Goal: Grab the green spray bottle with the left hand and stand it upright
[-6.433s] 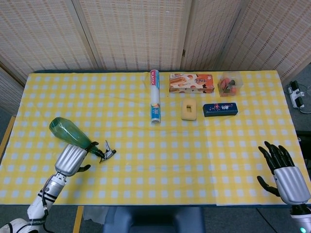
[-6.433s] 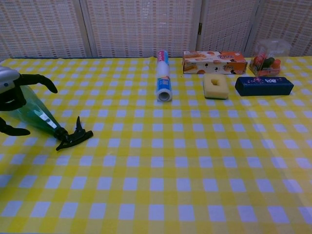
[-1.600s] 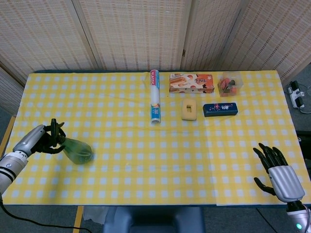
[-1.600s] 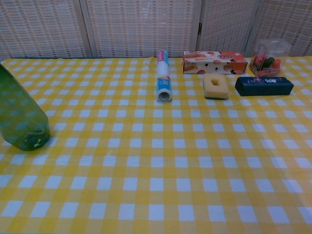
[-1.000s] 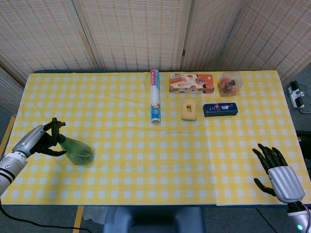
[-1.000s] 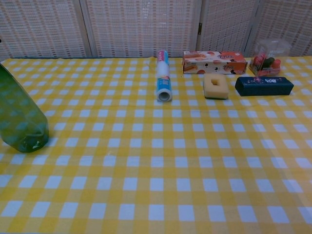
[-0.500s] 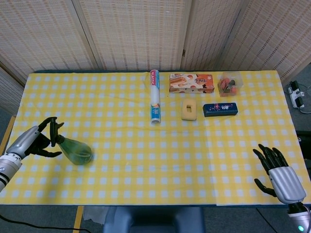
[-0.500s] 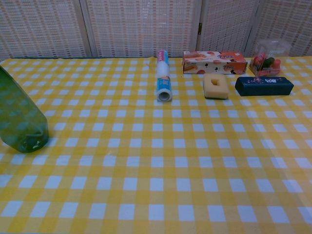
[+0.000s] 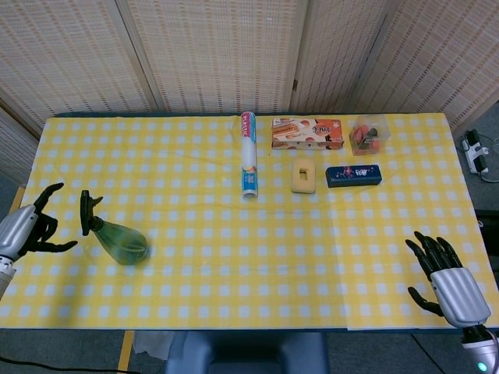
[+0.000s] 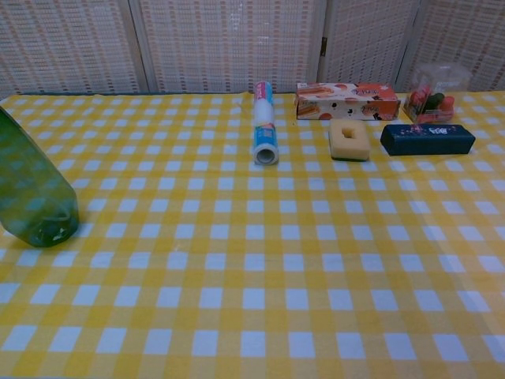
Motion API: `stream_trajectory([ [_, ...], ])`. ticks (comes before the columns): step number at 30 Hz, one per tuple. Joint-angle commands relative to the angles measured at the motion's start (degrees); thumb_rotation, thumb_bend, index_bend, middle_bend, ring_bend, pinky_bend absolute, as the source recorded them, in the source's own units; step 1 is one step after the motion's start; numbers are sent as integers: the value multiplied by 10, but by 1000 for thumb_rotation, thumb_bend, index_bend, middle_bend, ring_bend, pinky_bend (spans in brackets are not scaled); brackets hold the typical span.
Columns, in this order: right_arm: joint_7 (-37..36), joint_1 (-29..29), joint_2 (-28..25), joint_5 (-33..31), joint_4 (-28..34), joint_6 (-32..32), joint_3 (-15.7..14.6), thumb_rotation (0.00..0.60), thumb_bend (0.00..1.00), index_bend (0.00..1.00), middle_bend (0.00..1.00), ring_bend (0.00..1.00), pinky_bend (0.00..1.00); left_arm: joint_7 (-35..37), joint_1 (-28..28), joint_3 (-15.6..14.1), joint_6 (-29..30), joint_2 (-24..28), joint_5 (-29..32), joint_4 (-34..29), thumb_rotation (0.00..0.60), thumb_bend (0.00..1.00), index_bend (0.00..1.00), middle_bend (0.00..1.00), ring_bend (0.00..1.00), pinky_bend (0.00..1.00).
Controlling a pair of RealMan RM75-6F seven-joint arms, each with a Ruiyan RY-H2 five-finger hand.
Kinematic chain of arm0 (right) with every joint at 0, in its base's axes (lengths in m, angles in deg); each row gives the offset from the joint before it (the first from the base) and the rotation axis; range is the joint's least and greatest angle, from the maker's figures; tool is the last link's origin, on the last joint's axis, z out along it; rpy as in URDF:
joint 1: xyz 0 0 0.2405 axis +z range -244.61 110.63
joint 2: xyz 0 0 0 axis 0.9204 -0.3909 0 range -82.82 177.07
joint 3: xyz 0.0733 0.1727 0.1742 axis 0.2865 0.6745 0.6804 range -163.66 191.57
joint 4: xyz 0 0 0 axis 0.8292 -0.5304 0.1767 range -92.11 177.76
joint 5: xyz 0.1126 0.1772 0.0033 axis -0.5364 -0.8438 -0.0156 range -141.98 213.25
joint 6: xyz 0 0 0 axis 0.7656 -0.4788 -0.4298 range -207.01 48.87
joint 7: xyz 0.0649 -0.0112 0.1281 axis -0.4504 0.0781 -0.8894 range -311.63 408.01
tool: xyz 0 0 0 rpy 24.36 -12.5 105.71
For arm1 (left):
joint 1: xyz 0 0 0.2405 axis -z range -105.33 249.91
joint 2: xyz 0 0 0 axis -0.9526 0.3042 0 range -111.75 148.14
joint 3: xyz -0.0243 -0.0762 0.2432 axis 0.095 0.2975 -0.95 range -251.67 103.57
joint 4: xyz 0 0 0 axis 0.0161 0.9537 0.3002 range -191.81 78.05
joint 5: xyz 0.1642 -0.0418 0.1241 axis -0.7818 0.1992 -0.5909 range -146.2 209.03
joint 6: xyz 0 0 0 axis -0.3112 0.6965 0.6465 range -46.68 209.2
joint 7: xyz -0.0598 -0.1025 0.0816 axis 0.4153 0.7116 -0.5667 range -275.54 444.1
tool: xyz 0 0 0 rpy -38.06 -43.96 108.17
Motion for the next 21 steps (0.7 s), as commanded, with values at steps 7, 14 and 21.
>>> stream_trajectory([
  [7, 8, -3, 12, 12, -8, -18, 3, 600, 329, 0, 0, 0, 0, -107, -130, -91, 209, -184, -127, 151, 600, 134, 79, 59, 1, 0],
  [14, 18, -17, 19, 19, -12, -60, 12, 600, 329, 0, 0, 0, 0, -193, -139, -115, 225, -209, -163, 150, 600, 133, 79, 0, 0, 0],
  [21, 18, -19, 21, 28, -17, -58, 5, 600, 329, 0, 0, 0, 0, -235, -159, -103, 279, -219, -166, 141, 600, 133, 2, 0, 0, 0],
])
